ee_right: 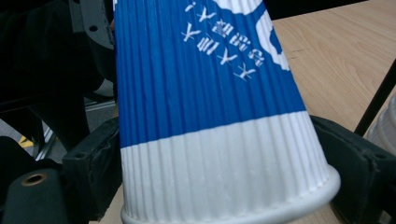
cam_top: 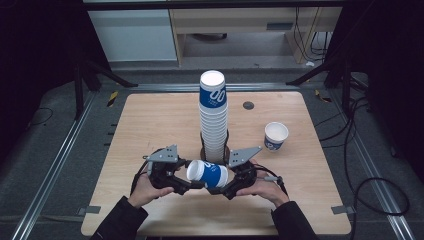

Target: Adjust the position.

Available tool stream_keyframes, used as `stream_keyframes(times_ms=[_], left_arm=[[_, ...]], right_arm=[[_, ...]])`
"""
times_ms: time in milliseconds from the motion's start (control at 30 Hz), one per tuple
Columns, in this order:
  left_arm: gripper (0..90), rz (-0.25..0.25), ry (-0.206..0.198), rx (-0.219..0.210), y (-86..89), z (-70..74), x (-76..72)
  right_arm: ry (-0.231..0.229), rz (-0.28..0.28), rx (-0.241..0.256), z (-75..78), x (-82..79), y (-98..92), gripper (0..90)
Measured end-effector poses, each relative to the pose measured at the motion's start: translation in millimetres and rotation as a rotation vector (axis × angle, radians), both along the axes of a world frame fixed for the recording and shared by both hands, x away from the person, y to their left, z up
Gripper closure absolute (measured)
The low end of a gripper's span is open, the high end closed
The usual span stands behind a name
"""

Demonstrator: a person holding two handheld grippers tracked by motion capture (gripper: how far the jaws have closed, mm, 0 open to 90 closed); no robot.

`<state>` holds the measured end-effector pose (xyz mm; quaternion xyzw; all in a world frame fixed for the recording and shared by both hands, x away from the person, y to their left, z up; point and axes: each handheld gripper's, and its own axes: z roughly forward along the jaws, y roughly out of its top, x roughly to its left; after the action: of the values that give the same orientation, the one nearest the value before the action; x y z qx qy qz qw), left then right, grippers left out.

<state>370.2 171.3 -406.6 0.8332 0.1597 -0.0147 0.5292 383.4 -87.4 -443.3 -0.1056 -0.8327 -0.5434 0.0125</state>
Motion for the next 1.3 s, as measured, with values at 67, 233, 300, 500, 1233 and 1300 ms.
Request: stream_keyframes(times_ms=[67, 233, 300, 500, 1233, 1300], left_arm=[[26.5, -0.001, 0.003, 0.0, 0.1, -0.2, 0.2], [26.6, -0.004, 0.012, -0.002, 0.0, -1.3, 1.3], [26.5, -0.006, 0.018, -0.001, 0.1, -1.6, 1.8], [24.5, 0.01, 0.01, 0.013, -0.4, -1.9, 1.6], [16.4, 0.013, 0.01, 0.208, 2.9, -7.3, 5.1], [16.3, 0.0, 0.01, 0.228, 0.5, -9.0, 4.7]], right_arm=[[-0.001, 0.003, 0.0, -0.6, 0.0, 0.1, 12.6], [0.001, 0.009, -0.009, -0.9, 0.0, -0.5, 14.3], [0.006, 0.009, -0.009, -0.9, 0.2, -0.8, 14.8], [0.016, 0.011, -0.017, -1.4, 0.8, -1.3, 15.5], [-0.06, -0.029, -0.173, -2.8, 1.7, -7.4, 15.7], [-0.061, -0.021, -0.197, -5.1, 0.5, -3.5, 15.6]])
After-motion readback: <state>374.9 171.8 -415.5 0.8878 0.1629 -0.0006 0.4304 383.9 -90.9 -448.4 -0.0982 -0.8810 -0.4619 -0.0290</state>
